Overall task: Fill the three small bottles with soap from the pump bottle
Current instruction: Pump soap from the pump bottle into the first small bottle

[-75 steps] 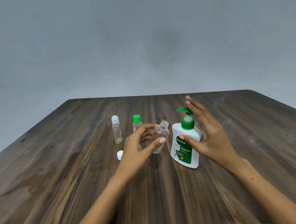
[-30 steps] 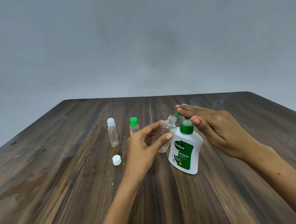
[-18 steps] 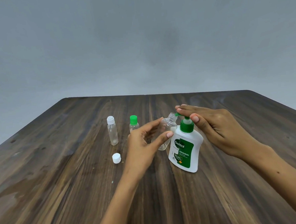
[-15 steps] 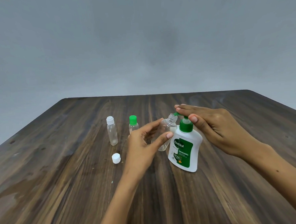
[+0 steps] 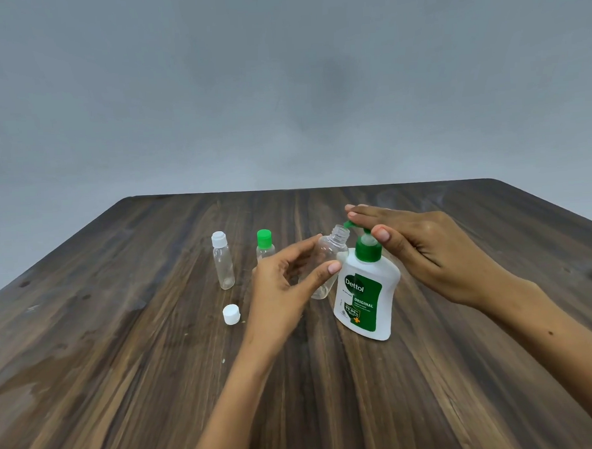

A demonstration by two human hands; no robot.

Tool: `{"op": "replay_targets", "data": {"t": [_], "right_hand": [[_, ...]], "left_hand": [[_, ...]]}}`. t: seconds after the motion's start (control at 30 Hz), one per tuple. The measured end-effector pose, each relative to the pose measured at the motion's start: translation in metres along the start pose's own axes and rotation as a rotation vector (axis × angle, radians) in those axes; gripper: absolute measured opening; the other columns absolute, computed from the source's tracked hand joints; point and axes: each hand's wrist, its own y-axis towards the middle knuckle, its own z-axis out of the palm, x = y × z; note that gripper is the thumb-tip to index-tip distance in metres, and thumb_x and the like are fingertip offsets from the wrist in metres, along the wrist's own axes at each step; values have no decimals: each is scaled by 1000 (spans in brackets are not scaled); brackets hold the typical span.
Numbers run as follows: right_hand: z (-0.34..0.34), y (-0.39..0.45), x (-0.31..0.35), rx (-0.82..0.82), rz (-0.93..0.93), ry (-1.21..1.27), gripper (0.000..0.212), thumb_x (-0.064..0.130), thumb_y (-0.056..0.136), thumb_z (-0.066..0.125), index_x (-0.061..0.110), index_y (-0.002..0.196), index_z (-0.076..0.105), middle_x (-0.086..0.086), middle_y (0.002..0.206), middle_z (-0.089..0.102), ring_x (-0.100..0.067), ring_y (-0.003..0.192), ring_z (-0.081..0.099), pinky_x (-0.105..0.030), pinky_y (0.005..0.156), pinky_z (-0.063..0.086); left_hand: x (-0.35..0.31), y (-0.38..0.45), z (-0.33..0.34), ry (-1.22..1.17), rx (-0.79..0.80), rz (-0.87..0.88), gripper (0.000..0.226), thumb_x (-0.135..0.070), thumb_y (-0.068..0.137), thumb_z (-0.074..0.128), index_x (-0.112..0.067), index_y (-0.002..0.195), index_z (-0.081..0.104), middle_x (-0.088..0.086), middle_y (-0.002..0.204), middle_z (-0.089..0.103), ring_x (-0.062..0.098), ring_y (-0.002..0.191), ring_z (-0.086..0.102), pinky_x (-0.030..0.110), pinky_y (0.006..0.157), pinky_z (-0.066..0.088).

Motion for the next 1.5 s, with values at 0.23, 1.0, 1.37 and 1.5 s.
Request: {"op": "replay_targets", "data": {"t": [0.23,1.0,1.37,1.5], "right_hand": [[0,1,2,0,13,8,73,65,96,17,18,126,64,7,132,59,-2,124,51,-13,95,44],[-1,4,9,-30,5,41,75,63,96,19,12,117,70,5,122,63,28,84,52,2,67,37],[2,2,10,-34,-4,5,77,63,96,18,11,114,71,2,120,65,25,78,55,2,64,36],[-2,4,7,-17,-4,-29,79,68,94,14,17,121,67,5,129,61,0,118,53,-9,86,45]], "left_hand": [[-1,-1,0,7,5,-2,61,-33,68,76,-9,123,66,-2,113,73,8,108,67,28,96,53],[0,0,-1,48,11,-6,62,-36,67,76,-9,122,66,-2,113,73,6,107,67,27,95,54],[3,0,-2,56,18,-19,61,-35,68,77,-10,122,66,-2,113,73,9,108,67,33,97,53],[3,-1,-2,62,16,-12,61,-36,68,77,-11,123,66,-3,114,72,9,109,67,32,97,53]]}}
